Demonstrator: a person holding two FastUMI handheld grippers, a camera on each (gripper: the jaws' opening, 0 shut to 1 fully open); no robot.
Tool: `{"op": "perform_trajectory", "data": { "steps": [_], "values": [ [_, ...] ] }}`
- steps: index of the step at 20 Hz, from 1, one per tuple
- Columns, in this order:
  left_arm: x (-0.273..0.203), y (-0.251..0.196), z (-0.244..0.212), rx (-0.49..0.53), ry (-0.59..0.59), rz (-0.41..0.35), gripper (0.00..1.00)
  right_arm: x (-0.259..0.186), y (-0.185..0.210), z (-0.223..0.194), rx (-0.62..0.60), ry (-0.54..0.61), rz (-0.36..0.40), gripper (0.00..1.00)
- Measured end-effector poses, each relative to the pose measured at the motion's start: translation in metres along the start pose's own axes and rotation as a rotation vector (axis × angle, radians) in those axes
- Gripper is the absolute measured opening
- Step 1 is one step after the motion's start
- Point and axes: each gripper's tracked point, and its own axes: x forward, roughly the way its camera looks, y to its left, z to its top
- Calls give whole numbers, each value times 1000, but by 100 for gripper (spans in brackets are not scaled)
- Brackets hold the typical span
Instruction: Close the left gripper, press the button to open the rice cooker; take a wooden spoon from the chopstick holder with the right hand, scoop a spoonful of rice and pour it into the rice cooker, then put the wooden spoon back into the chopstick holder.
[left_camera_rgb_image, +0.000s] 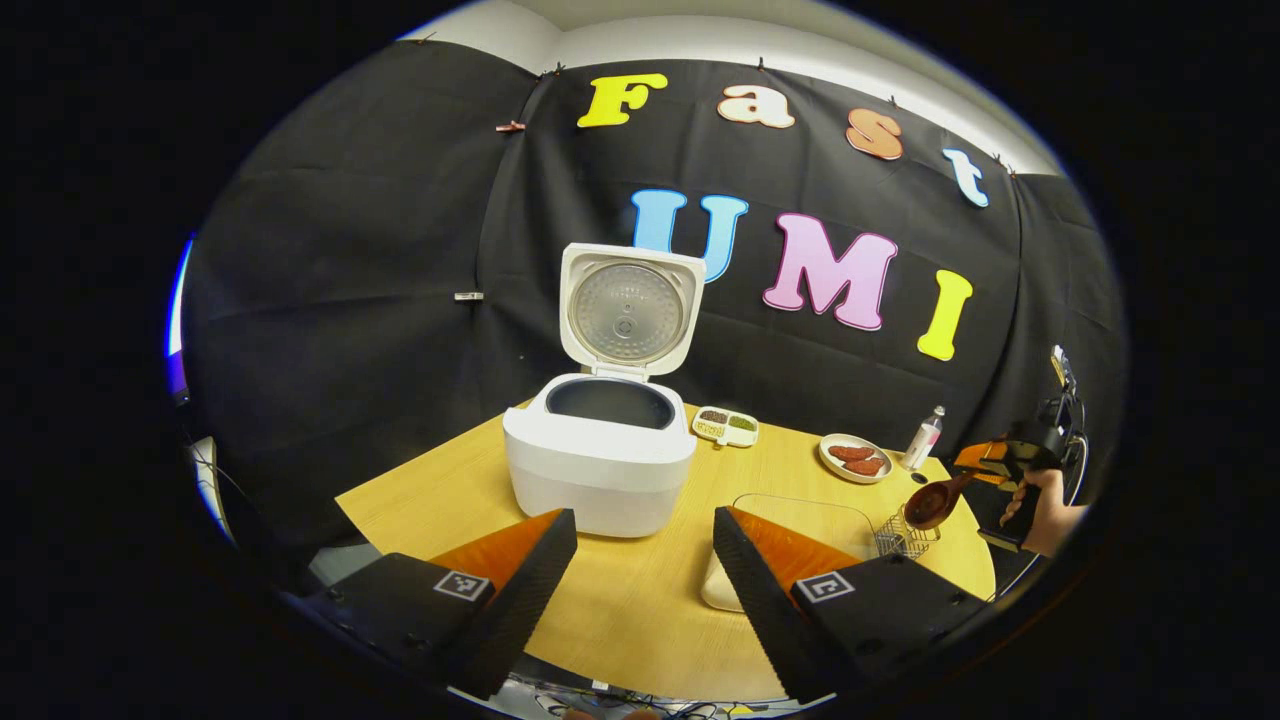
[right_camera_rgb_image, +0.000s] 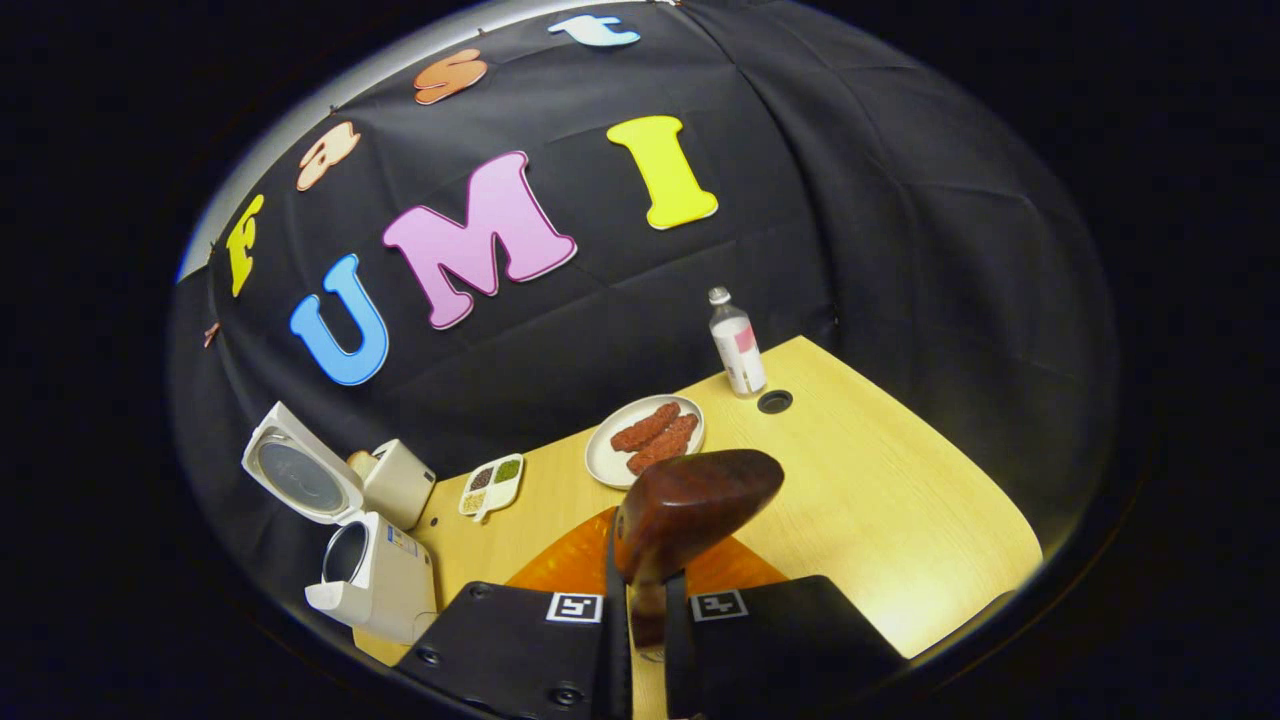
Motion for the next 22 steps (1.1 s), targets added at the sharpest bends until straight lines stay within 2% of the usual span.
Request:
{"op": "perform_trajectory", "data": {
  "steps": [8,11,14,18,22],
  "values": [
    [14,48,9,-37,4,-53,95,-41,69,-13,8,-1,39,17],
    [19,72,18,-63,8,-66,95,-48,99,-39,-1,23,52,17],
    [25,97,23,-20,5,-66,95,-48,124,-77,-19,65,69,17],
    [33,117,28,74,16,-93,95,-35,128,-122,-61,87,20,17],
    [43,133,26,66,51,-135,95,-17,121,-157,-89,89,-46,17]
  ]
}}
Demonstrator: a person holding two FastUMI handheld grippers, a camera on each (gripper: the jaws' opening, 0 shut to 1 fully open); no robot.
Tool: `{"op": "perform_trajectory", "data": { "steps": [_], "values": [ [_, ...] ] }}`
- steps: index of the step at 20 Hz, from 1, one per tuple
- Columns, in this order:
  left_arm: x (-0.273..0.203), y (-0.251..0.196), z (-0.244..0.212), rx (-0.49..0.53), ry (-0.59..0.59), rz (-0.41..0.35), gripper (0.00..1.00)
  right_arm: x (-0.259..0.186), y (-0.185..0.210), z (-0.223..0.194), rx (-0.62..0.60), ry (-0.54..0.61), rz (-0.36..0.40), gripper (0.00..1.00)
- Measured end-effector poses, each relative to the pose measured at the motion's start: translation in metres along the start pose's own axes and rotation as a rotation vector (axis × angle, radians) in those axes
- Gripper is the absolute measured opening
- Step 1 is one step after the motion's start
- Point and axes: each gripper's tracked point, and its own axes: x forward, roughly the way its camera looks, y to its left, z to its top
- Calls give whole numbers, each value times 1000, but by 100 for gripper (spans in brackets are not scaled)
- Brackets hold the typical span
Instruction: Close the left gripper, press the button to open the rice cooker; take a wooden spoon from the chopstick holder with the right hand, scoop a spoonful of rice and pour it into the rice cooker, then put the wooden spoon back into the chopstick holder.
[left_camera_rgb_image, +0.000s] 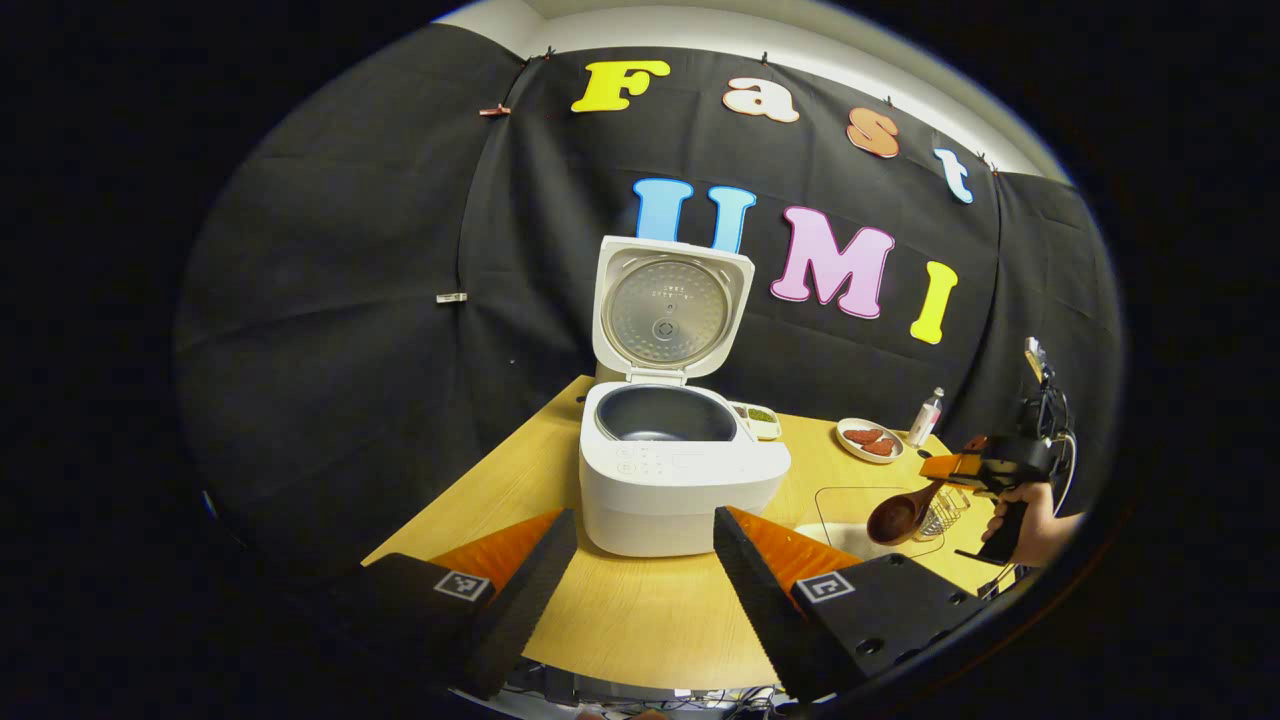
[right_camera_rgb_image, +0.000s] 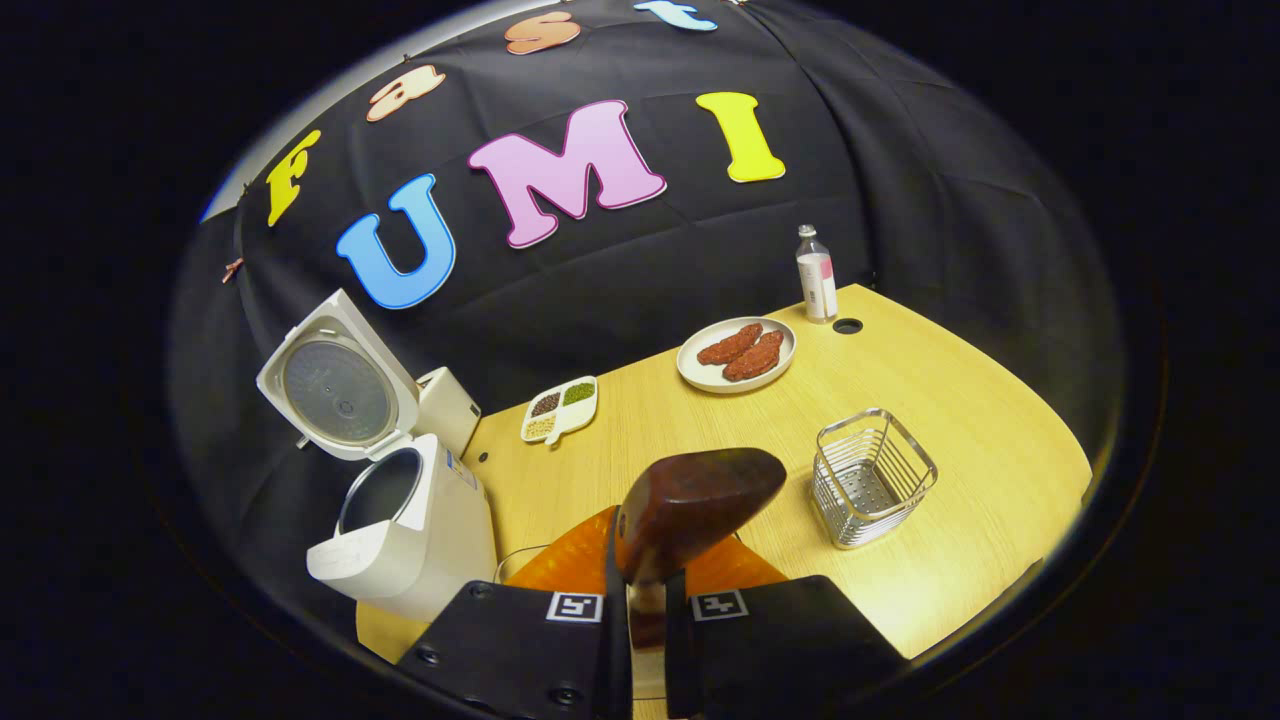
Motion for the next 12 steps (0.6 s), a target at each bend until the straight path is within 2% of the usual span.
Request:
{"op": "perform_trajectory", "data": {
  "steps": [3,6,7,8,10,12],
  "values": [
    [8,10,-9,32,24,-19,95,11,-5,-14,-82,-21,-46,18],
    [10,12,-9,74,31,-48,95,14,6,-37,-94,5,-38,18],
    [10,11,-10,78,34,-61,95,12,9,-42,-103,1,-42,13],
    [10,11,-11,89,41,-68,95,11,14,-41,-114,-17,-42,18],
    [9,13,-8,115,36,-72,95,8,26,-49,-132,-19,-35,17],
    [8,9,-3,123,23,-90,95,4,37,-58,-88,6,-14,18]
  ]
}}
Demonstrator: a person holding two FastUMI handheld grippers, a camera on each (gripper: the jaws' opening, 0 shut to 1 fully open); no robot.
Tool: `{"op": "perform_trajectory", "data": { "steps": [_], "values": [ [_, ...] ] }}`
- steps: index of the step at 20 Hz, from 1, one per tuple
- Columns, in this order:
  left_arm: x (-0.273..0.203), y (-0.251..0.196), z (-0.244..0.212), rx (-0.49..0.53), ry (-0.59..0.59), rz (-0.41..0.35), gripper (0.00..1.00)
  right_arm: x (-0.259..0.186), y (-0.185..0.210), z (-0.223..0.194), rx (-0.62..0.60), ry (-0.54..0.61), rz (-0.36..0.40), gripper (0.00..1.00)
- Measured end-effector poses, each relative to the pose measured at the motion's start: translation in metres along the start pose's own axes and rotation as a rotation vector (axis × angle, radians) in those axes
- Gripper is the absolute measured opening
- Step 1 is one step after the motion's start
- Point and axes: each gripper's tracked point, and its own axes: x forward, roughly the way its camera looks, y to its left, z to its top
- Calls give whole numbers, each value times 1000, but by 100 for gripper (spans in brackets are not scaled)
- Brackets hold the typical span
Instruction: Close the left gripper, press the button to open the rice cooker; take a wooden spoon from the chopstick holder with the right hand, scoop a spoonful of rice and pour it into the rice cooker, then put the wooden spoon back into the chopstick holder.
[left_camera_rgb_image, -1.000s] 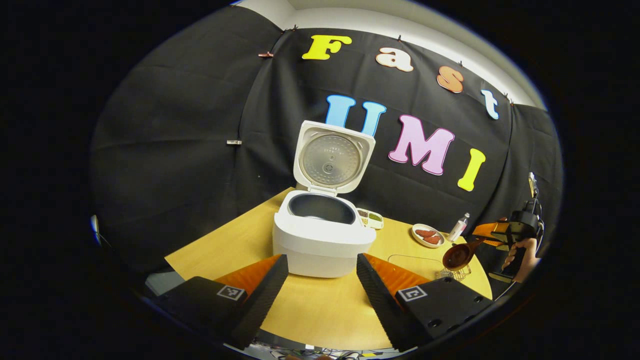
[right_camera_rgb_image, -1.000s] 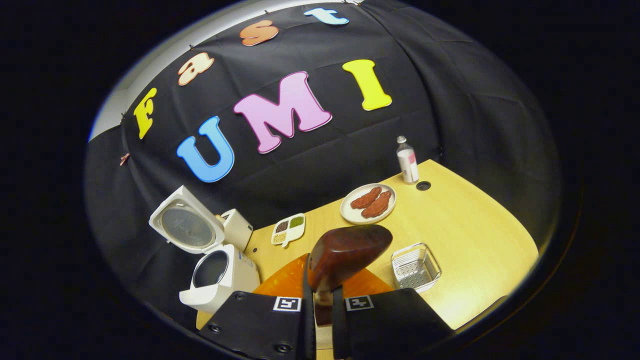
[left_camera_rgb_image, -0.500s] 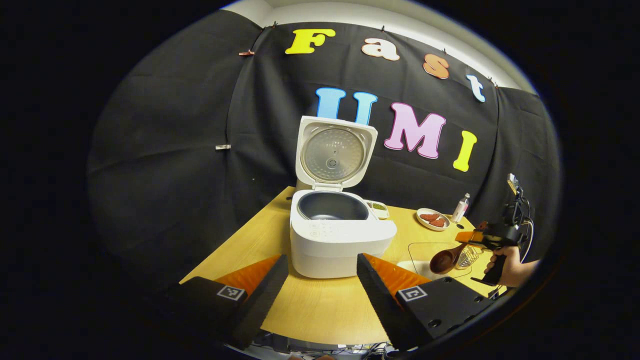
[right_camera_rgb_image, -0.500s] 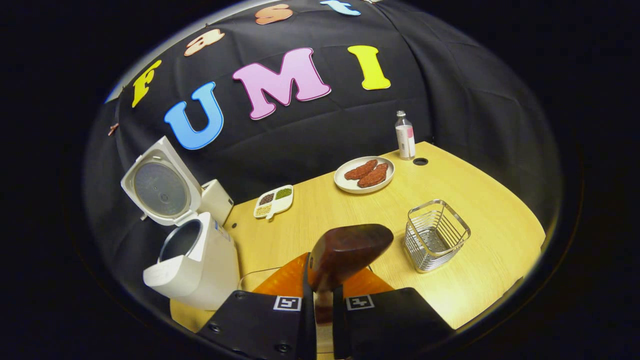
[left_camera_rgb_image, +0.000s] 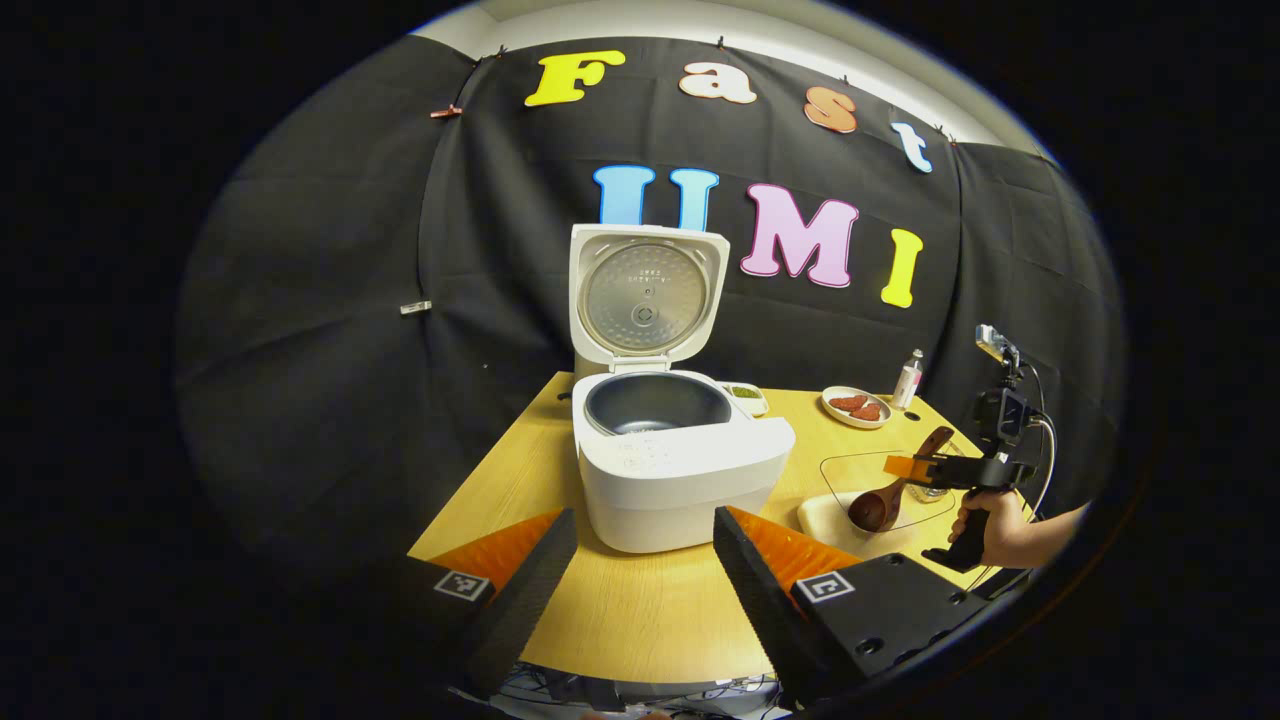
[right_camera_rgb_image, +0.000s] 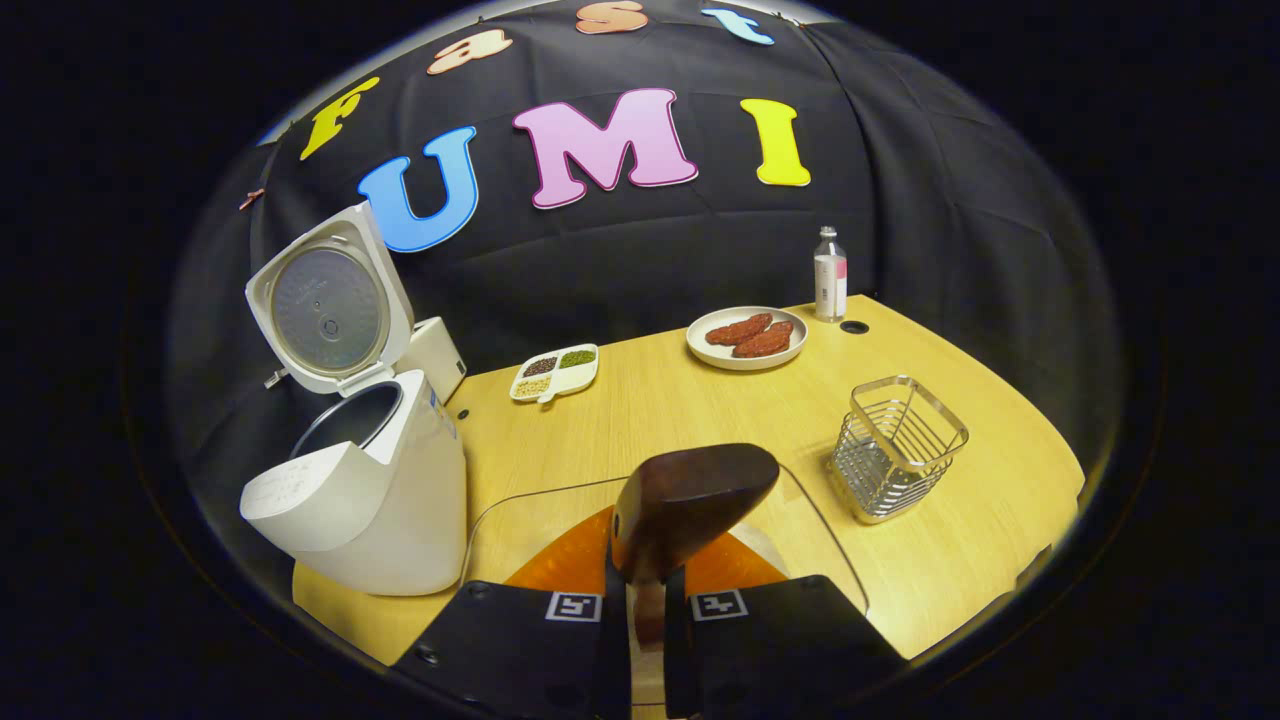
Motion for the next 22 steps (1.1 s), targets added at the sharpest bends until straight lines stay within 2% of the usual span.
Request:
{"op": "perform_trajectory", "data": {
  "steps": [4,5,6,10,13,22],
  "values": [
    [3,1,0,2,-3,-10,95,-7,10,-3,84,18,-2,18],
    [3,0,0,-5,-4,-15,95,-7,15,-6,115,33,10,13],
    [3,-1,1,-8,-6,-19,95,-9,19,-8,148,44,15,18],
    [3,-1,1,-7,-12,-20,95,-14,30,-10,257,90,32,17],
    [1,-3,2,-10,-20,-20,95,-17,21,-10,293,107,28,18],
    [-4,-12,-1,-4,-29,-9,95,-34,-12,19,528,99,27,17]
  ]
}}
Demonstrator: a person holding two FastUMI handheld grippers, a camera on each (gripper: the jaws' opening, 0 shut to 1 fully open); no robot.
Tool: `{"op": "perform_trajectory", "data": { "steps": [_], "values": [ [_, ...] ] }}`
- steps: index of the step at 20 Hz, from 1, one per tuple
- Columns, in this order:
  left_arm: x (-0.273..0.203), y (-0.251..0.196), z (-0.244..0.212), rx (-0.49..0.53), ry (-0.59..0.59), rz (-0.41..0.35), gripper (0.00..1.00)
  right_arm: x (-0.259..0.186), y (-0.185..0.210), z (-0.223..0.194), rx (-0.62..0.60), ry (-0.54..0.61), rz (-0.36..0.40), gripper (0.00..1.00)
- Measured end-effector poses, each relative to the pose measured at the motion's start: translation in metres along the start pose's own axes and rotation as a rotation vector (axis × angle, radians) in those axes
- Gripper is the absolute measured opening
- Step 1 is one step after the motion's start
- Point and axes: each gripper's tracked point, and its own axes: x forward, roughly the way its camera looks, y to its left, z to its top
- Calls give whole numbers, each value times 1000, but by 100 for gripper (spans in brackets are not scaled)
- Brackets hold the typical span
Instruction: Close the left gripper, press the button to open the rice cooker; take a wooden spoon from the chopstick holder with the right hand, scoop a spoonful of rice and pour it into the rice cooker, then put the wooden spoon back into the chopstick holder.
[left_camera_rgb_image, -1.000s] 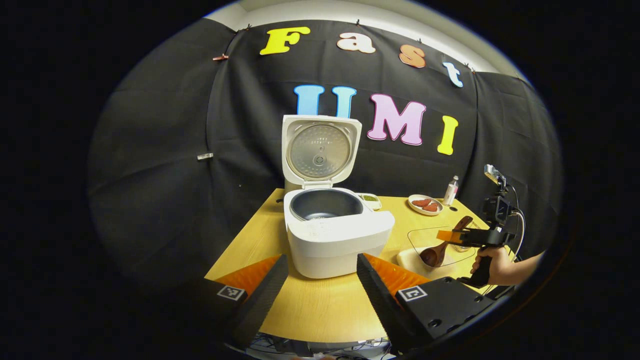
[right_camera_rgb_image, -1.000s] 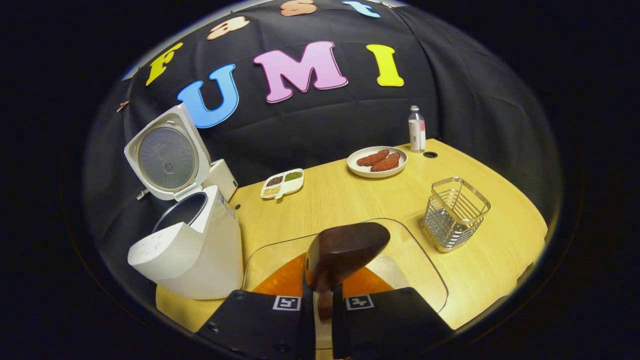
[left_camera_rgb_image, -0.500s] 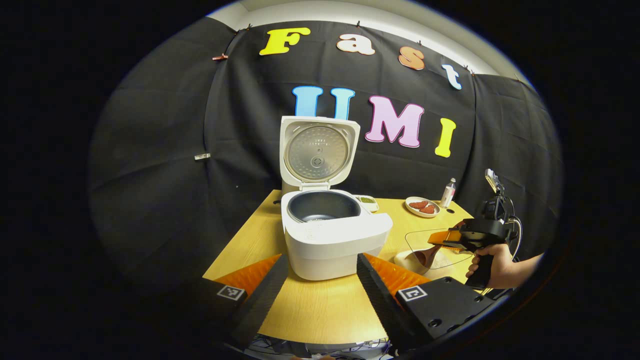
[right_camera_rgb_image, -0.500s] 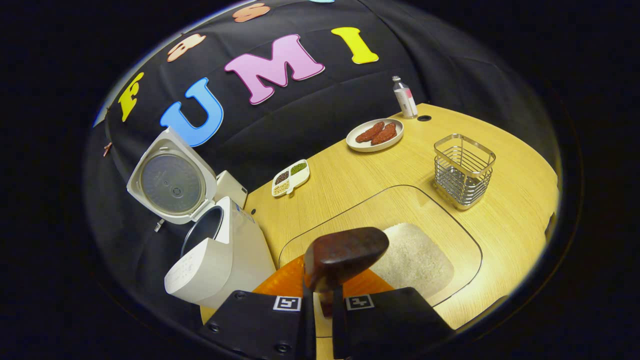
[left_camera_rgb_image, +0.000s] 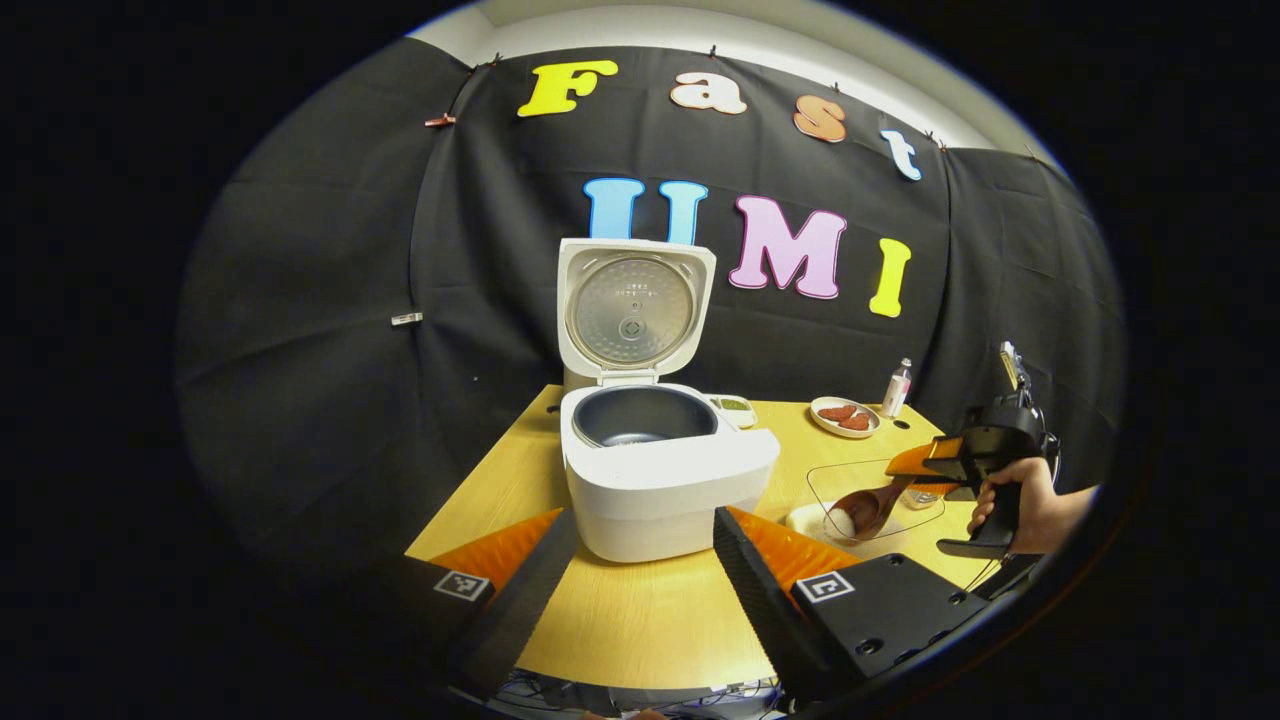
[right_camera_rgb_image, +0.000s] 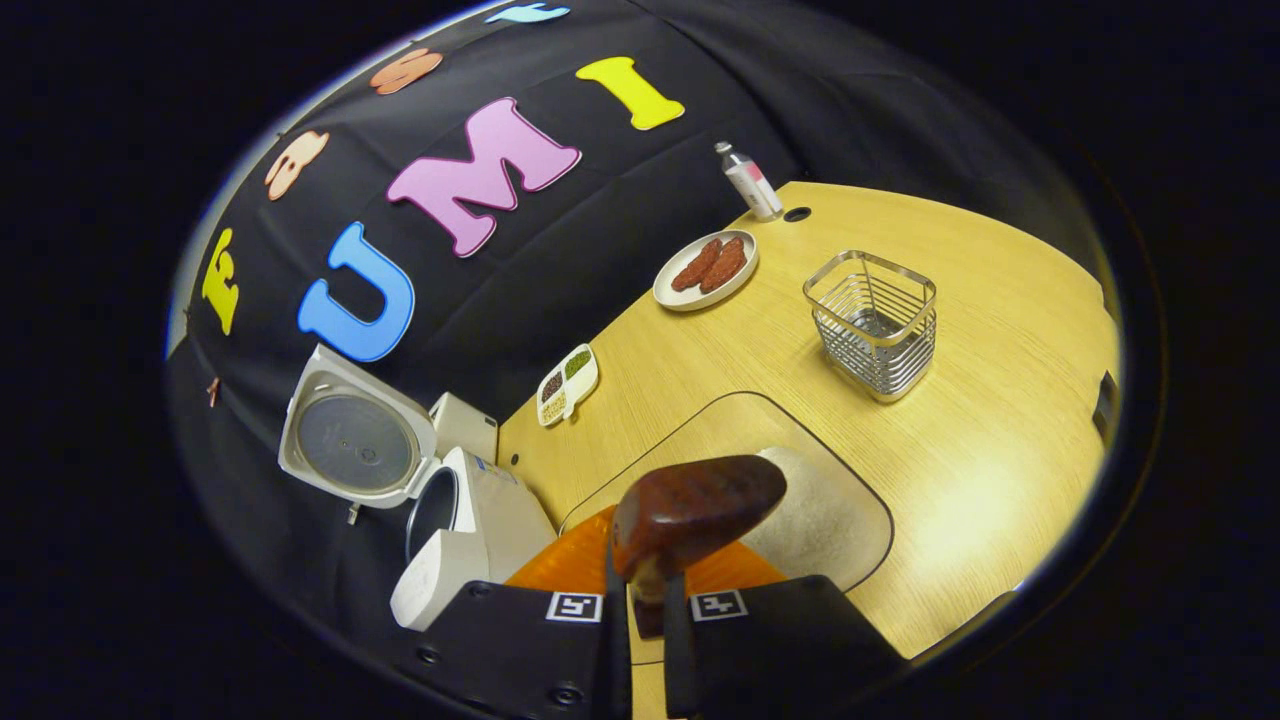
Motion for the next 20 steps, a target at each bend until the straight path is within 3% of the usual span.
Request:
{"op": "perform_trajectory", "data": {
  "steps": [12,20],
  "values": [
    [-5,0,-3,-58,-6,11,95,-25,34,58,264,-38,94,17],
    [-12,9,-18,-97,-4,34,95,-27,112,79,355,-16,232,17]
  ]
}}
